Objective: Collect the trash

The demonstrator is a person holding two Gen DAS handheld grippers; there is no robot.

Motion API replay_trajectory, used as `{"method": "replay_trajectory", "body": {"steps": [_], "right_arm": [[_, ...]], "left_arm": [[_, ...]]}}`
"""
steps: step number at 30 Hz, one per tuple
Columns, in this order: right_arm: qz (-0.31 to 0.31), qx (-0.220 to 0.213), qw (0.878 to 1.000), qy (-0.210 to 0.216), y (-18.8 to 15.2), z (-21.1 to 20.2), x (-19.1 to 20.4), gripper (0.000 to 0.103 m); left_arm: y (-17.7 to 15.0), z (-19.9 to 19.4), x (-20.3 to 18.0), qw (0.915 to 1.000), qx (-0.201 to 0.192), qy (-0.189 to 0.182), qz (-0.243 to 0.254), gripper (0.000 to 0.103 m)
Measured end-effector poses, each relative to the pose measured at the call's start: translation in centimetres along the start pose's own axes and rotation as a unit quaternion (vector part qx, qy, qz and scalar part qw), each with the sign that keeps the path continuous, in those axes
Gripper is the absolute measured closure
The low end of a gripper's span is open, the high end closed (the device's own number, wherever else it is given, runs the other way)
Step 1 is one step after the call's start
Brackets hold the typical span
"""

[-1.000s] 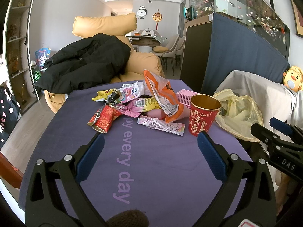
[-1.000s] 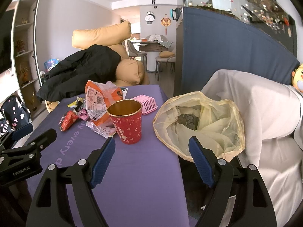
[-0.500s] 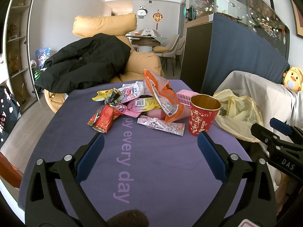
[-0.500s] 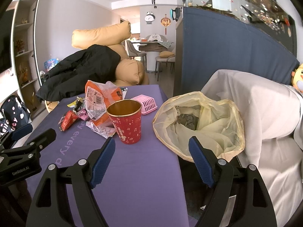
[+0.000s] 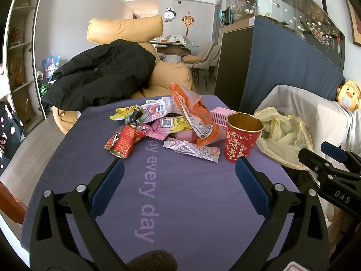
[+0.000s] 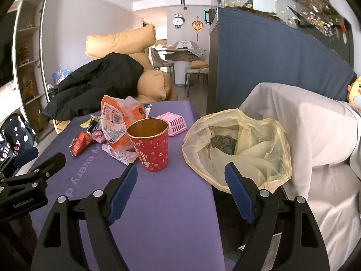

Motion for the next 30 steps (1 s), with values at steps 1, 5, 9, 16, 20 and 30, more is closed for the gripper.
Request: {"method": "replay_trajectory", "body": {"steps": [1,5,9,16,20,30], "right_arm": [[0.001,0.0,1.0,0.0,0.0,0.0,0.0,0.027],[0.003,0.001,1.0,-0.002,-0.1,0.3,-0.3,0.027],[-0.007,0.005,1.0,0.002,0.2,1.2,-0.2,0.027],[-0.01,0.054,0.996,0.065,-0.4,5.8,2.2,0.027],[-0.035,0.056,0.995,0.081,0.5,8.3,4.2,0.027],[-0.058,0.08,0.989,0.111,2.0,12.9,5.4,0.035]], "left_arm": [[0.0,0.0,0.0,1.0,0.0,0.0,0.0,0.009],[-0.2,0.4,0.0,0.9999,0.006,-0.009,-0.005,0.009],[0.4,2.0,1.7,0.9991,0.025,-0.02,-0.027,0.009],[1.2,5.9,5.4,0.995,0.049,-0.051,-0.07,0.009],[1.5,7.0,7.3,0.9948,0.045,-0.048,-0.078,0.009],[0.7,10.7,9.3,0.989,0.096,-0.049,-0.102,0.009]]}}
Point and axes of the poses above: each gripper's, at about its wrist camera, not at the fingertips, and z roughly the way its jaws point, x to its left, y to its top, the point moved 7 cm from there along z, roughly the way its jaws point, and after that the axes turned 7 degrees about -x, right-handed, at the moved point
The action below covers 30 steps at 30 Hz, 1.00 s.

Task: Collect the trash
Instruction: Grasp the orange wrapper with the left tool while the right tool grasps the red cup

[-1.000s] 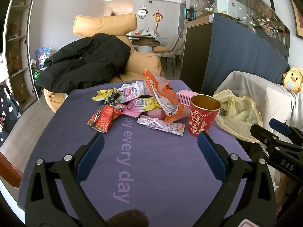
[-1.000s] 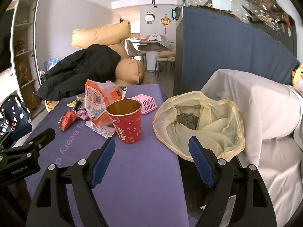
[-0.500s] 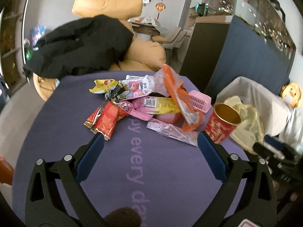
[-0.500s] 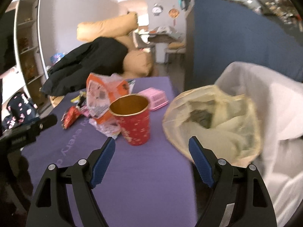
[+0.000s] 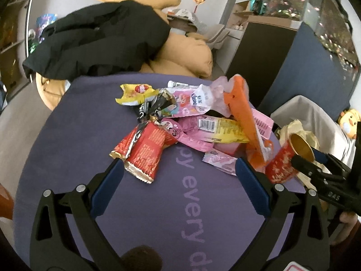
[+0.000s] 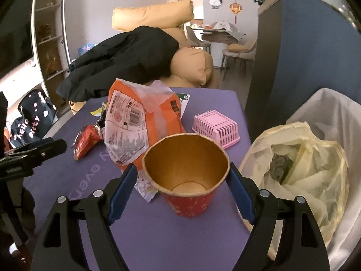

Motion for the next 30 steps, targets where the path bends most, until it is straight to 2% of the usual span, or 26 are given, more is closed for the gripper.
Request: {"method": "replay_trajectory", "body": {"steps": [3,6,10,13,18,21,23,24,26,30], "right_arm": [[0.005,0.008,0.999,0.035,1.0,0.2,-1.0,0.047],[0.014,-0.007,0.999,0.039,3.0,0.0,-2.6,0.049],[0.025,-0.021,0.999,0.029,5.0,0.2,-4.5,0.049],[0.033,-0.021,0.999,0.014,5.9,0.9,-5.9,0.049],[0.044,-0.02,0.999,-0.007,6.3,1.5,-7.8,0.049],[0.056,-0.02,0.998,-0.007,6.1,1.4,-8.7,0.049],[0.058,-0.015,0.998,-0.009,5.7,1.1,-9.0,0.049],[0.055,-0.013,0.998,-0.008,5.6,0.9,-8.9,0.049],[0.043,-0.015,0.999,-0.013,5.4,0.5,-8.6,0.049],[0.025,-0.032,0.999,-0.023,5.8,-1.1,-8.9,0.049]], "left_arm": [[0.6,0.9,-0.6,0.9999,0.0,-0.014,-0.008,0.009],[1.5,1.5,-2.2,0.999,0.002,-0.042,-0.014,0.01],[3.4,2.6,-4.6,0.9982,-0.006,-0.059,-0.005,0.015],[4.2,4.5,-6.1,0.997,0.017,-0.074,-0.011,0.021],[3.8,8.0,-7.9,0.9943,0.066,-0.081,-0.021,0.038],[3.3,9.1,-8.4,0.9923,0.089,-0.081,-0.027,0.052],[3.4,9.2,-8.7,0.9936,0.084,-0.074,-0.017,0.068],[3.6,9.1,-8.8,0.994,0.081,-0.072,-0.014,0.072],[3.7,8.9,-8.9,0.9944,0.078,-0.07,-0.013,0.09],[4.4,8.0,-8.9,0.9954,0.071,-0.063,-0.012,0.098]]}}
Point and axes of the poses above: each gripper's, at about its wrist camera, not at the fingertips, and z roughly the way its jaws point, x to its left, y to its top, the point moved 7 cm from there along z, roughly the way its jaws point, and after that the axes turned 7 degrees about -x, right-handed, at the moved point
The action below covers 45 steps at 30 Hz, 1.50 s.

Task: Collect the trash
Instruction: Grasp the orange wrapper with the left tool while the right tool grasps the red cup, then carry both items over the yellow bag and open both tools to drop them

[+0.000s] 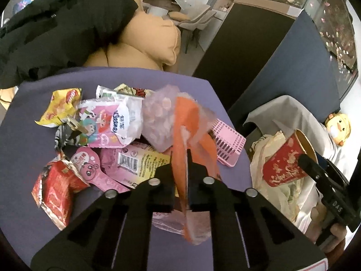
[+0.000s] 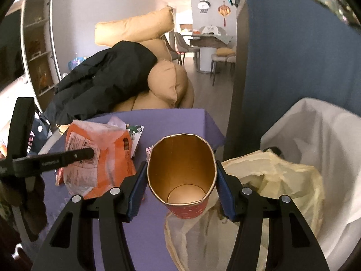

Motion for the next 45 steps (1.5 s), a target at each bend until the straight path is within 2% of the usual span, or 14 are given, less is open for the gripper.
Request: {"method": "replay_trajectory", "body": {"steps": [9,15,21,28,32,35,37,39,41,43,45], "right_arm": [[0.028,-0.038,0.999,-0.018,1.3,-3.1,-3.6,0.049],[0.044,-0.058,0.996,-0.044,1.7,-5.2,-6.7,0.049],[0.061,-0.077,0.992,-0.073,1.5,-7.4,-10.9,0.049],[0.073,-0.094,0.985,-0.127,0.8,-10.3,-15.8,0.049],[0.095,-0.098,0.979,-0.151,-0.1,-11.9,-18.5,0.049],[0.099,-0.099,0.978,-0.154,-0.5,-12.1,-18.9,0.049],[0.098,-0.099,0.977,-0.159,-0.7,-12.1,-19.3,0.049],[0.1,-0.099,0.977,-0.159,-0.9,-12.1,-19.5,0.049],[0.103,-0.101,0.977,-0.159,-0.8,-12.0,-19.6,0.049],[0.097,-0.102,0.977,-0.162,-0.6,-12.0,-19.3,0.049],[0.087,-0.102,0.977,-0.166,-0.7,-12.0,-19.2,0.049]], "left_arm": [[2.7,-2.9,-3.6,0.9982,-0.044,-0.007,0.041,0.1],[5.1,-3.9,-6.1,0.9959,-0.07,-0.039,0.041,0.1],[6.3,-3.1,-10.1,0.9933,-0.072,-0.072,0.054,0.1],[5.3,0.4,-17.5,0.9852,-0.042,-0.153,0.064,0.1],[2.9,3.7,-20.8,0.9797,0.001,-0.19,0.064,0.1],[-0.2,6.3,-23.0,0.9688,0.053,-0.232,0.068,0.1],[-2.1,7.4,-24.0,0.9654,0.076,-0.23,0.095,0.1],[-4.1,9.2,-24.7,0.9655,0.1,-0.2,0.134,0.1],[-5.4,11.5,-24.5,0.9665,0.124,-0.168,0.15,0.1],[-5.8,13.0,-23.7,0.9692,0.13,-0.144,0.152,0.1],[-5.2,14.3,-23.1,0.9729,0.119,-0.117,0.16,0.1]]}}
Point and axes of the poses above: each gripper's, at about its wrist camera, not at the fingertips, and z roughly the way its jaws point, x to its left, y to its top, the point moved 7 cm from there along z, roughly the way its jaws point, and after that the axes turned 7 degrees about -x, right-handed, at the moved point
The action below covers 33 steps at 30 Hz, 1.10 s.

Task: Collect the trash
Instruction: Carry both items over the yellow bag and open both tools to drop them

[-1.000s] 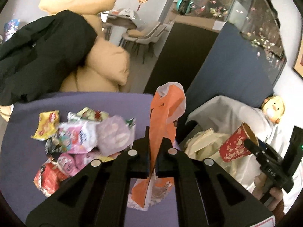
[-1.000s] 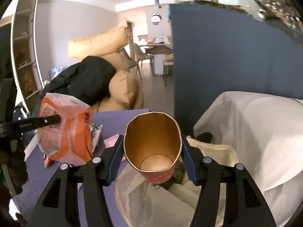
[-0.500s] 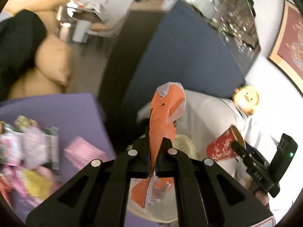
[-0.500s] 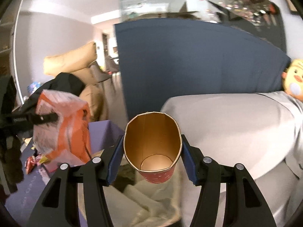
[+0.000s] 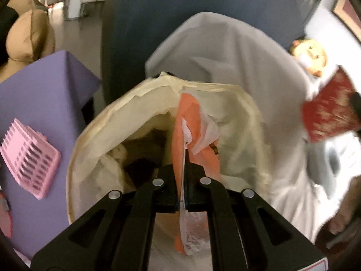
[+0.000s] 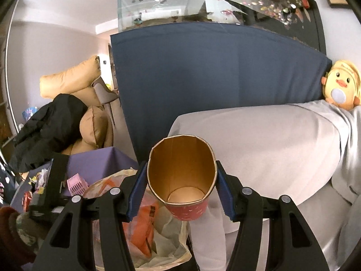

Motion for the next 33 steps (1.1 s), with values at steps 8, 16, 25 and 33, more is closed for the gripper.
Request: {"method": "replay_trajectory", "body": {"steps": [8,16,25,33], "right_arm": [[-0.012,0.002,1.0,0.018,-0.2,0.9,2.1,0.049],[0.003,0.017,0.997,0.075,-0.9,2.3,5.0,0.049],[0.023,0.054,0.974,0.219,-2.9,4.2,12.6,0.049],[-0.028,0.14,0.978,0.153,-9.9,10.7,11.9,0.051]], "left_arm": [[2.4,0.9,1.8,0.9991,-0.016,0.032,0.021,0.088],[1.8,-4.5,3.0,0.9986,-0.045,0.011,-0.026,0.058],[-2.6,-12.1,7.8,0.9932,-0.077,0.072,-0.049,0.054],[-5.4,-15.6,10.9,0.9892,-0.098,0.082,-0.072,0.054]]}}
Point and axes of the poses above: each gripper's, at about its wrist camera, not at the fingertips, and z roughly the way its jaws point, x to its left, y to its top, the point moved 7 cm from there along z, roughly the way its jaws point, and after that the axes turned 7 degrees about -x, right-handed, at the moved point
